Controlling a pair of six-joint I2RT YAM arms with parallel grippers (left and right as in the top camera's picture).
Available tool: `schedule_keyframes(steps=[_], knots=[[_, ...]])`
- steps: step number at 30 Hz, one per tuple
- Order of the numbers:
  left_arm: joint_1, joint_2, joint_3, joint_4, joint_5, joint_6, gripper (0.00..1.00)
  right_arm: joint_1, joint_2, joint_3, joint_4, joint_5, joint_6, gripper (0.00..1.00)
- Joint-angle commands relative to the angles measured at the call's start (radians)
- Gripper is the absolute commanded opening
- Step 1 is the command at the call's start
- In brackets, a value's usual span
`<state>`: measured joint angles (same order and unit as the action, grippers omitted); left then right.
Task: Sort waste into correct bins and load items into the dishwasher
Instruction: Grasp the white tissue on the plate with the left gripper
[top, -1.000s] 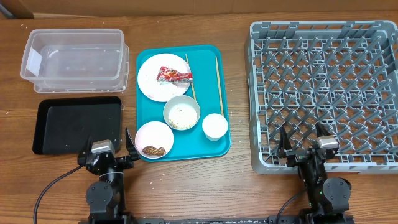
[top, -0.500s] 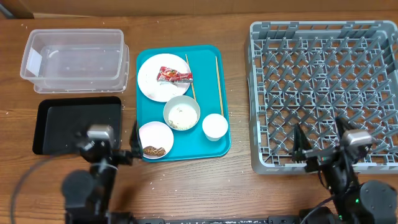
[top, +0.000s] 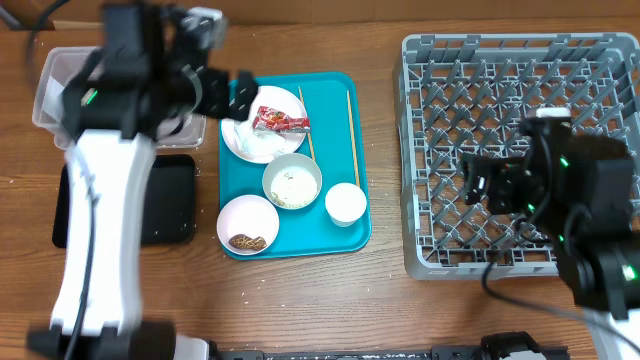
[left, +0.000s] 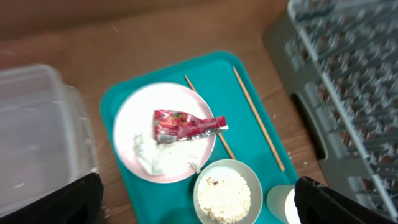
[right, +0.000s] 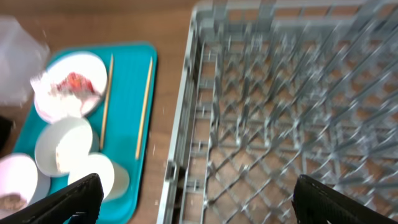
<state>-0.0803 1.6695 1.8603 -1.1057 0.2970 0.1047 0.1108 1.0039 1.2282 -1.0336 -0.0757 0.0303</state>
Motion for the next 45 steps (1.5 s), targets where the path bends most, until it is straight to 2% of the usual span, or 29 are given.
schedule_keyframes(steps=[1,8,10,13,15,20,24,28,38,39,41,42,44,45], knots=[[-0.019,0.132,0.027,-0.011,0.027,-0.015,1.00,-0.004,0.067,0.019,-0.023,-0.084,0.007,1.00],[-0.031,0.360,0.027,0.000,0.122,-0.019,1.00,-0.004,0.177,0.019,-0.058,-0.121,0.007,1.00],[-0.031,0.414,0.027,0.004,0.094,-0.102,1.00,-0.004,0.191,0.019,-0.058,-0.120,0.007,1.00],[-0.032,0.484,0.027,-0.003,-0.084,-0.395,1.00,-0.004,0.201,0.019,-0.060,-0.120,0.006,1.00],[-0.035,0.504,0.027,0.001,-0.127,-0.486,1.00,-0.004,0.201,0.019,-0.064,-0.118,0.006,1.00],[-0.069,0.515,0.027,0.054,-0.231,-0.608,1.00,-0.004,0.201,0.019,-0.078,-0.116,-0.001,1.00],[-0.098,0.520,0.026,0.103,-0.275,-0.625,1.00,-0.004,0.201,0.019,-0.079,-0.116,-0.001,1.00],[-0.126,0.539,0.026,0.130,-0.333,-0.621,0.90,-0.004,0.201,0.019,-0.079,-0.116,-0.001,1.00],[-0.137,0.672,0.026,0.114,-0.330,-0.621,0.74,-0.004,0.201,0.019,-0.081,-0.117,-0.001,1.00],[-0.137,0.681,0.026,0.114,-0.330,-0.621,0.70,-0.004,0.201,0.019,-0.083,-0.117,-0.001,1.00],[-0.137,0.701,0.026,0.113,-0.330,-0.621,0.56,-0.004,0.201,0.019,-0.086,-0.116,-0.001,1.00],[-0.137,0.708,0.026,0.112,-0.330,-0.621,0.38,-0.004,0.201,0.019,-0.087,-0.116,-0.001,1.00],[-0.137,0.710,0.026,0.111,-0.330,-0.621,0.10,-0.004,0.201,0.019,-0.087,-0.116,-0.001,1.00],[-0.137,0.709,0.026,0.111,-0.330,-0.621,0.04,-0.004,0.201,0.019,-0.087,-0.116,-0.001,1.00]])
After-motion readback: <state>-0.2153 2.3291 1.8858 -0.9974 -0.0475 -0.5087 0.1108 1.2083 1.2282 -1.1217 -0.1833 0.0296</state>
